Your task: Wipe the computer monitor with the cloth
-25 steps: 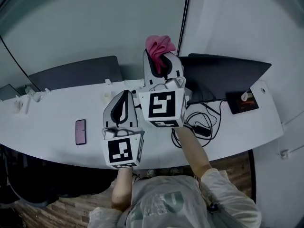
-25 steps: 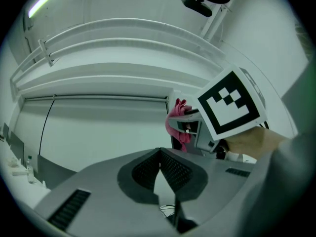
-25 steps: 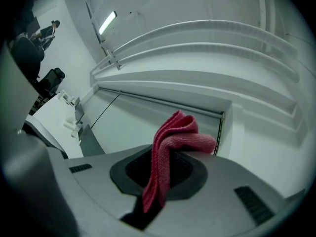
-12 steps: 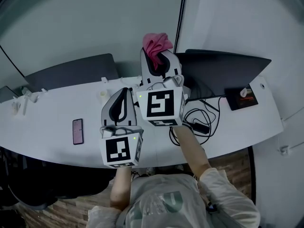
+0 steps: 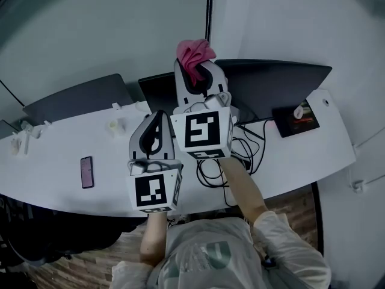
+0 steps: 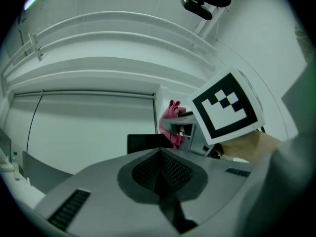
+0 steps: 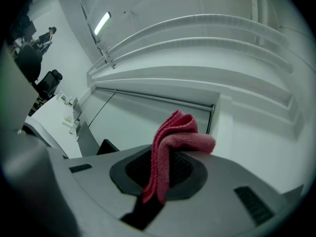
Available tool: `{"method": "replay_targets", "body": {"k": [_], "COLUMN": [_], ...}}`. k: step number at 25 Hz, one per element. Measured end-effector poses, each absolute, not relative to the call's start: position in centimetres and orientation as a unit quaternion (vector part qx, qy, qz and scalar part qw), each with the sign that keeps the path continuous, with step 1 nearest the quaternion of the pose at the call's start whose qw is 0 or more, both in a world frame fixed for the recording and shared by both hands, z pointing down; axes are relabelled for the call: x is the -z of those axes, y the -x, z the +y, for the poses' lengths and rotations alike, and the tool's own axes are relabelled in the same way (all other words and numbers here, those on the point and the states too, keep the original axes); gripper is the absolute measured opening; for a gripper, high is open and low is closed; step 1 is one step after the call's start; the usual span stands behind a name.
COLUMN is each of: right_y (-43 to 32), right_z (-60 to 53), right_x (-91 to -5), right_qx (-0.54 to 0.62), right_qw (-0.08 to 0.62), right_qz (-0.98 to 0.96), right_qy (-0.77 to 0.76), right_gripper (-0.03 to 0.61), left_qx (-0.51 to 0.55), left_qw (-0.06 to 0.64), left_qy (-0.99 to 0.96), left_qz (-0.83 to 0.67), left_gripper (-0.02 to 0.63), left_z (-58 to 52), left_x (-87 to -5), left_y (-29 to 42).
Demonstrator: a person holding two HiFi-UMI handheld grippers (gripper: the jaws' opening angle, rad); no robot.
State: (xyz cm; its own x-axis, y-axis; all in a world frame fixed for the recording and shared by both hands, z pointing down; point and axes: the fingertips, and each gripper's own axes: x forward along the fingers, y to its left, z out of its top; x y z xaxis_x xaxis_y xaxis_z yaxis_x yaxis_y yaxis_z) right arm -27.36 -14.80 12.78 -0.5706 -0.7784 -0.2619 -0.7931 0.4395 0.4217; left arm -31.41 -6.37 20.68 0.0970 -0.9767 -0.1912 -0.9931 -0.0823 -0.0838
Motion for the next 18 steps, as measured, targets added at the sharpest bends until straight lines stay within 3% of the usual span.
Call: {"method": "replay_targets", "body": {"k": [18], "right_y": [16.3], "right_z": [-19.2], "right_x": [-12.1], "right_qx": [-0.258], "right_qw": [0.017], "right_qz": [0.860], "right_qy": [0.439], "right_gripper": [0.057], "left_qx": [-0.066], "left_qw": [0.073], "left_qy": [0.729], "left_qz": [0.677], "left_gripper": [0.015], "left_z": [-11.1], "left_x": [-21.7], "left_y": [19.5]}}
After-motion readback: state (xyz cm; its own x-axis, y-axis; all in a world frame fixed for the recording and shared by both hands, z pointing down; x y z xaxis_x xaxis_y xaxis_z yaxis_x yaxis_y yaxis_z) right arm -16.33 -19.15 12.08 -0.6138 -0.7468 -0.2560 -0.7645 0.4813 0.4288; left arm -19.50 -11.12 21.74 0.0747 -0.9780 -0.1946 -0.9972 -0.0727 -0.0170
